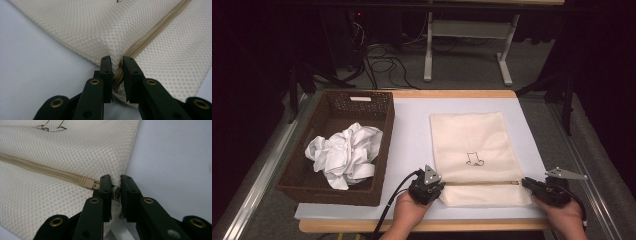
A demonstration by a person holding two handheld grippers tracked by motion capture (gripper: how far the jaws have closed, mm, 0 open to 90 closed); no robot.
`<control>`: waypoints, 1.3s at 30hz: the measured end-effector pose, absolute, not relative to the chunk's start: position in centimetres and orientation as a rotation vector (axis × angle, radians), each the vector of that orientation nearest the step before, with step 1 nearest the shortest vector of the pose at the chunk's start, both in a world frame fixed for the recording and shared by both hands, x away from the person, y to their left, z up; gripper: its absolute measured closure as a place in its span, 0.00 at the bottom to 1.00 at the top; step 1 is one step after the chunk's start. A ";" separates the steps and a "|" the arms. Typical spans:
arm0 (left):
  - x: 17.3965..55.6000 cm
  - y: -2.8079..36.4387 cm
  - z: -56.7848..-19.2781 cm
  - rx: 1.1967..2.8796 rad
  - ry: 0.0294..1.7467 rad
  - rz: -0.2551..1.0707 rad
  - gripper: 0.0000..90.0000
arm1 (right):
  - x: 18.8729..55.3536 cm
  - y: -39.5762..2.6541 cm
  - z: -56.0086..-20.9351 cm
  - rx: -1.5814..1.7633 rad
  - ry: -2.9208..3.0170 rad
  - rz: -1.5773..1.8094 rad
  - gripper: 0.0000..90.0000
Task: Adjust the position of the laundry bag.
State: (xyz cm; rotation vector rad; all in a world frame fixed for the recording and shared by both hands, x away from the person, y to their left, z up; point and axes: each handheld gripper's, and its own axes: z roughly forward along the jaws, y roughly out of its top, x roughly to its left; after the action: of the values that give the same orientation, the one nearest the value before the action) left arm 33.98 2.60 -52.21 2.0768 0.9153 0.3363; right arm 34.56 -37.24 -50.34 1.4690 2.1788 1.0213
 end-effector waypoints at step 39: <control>32.6 7.0 -50.8 1.897 1.043 0.524 0.52 | 35.1 -32.0 -50.7 1.315 2.344 1.056 0.61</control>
State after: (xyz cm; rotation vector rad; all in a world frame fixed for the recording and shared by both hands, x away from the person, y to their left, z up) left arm 32.60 7.00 -50.78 1.8967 1.0428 0.5242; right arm 35.05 -32.03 -50.73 1.3149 2.3439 1.0558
